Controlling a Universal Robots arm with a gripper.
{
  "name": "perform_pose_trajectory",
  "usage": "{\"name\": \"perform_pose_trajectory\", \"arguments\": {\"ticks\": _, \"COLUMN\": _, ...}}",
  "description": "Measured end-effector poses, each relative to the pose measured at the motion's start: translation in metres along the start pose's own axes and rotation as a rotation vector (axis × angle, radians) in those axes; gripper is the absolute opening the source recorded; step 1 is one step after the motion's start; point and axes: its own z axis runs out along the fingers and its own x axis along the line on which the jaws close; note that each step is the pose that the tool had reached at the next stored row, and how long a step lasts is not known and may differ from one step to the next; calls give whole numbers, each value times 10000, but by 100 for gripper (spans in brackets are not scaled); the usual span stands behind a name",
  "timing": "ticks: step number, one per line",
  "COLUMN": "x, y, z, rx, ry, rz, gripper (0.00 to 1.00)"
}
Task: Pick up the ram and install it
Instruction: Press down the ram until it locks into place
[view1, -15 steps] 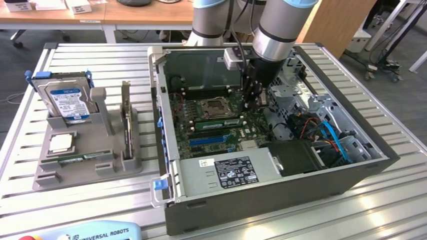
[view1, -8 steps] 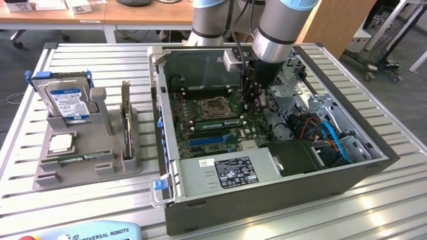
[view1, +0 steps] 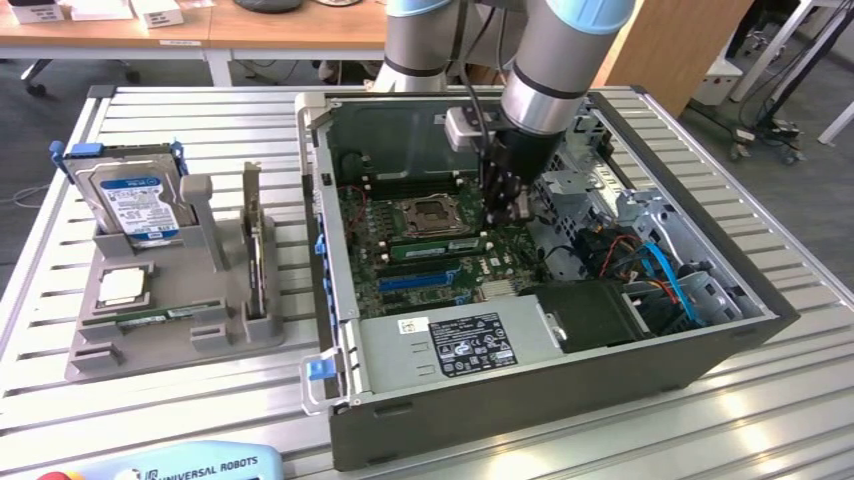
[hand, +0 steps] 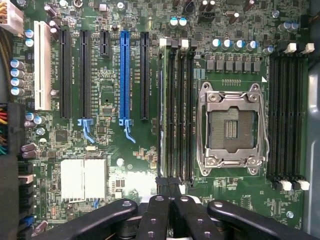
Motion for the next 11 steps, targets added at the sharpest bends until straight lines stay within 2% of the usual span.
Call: {"name": "perform_pose_trajectory", "arguments": {"ticks": 11, "x": 5, "y": -1, "z": 46, "rx": 1, "ry": -1, "rz": 1, "gripper": 10}}
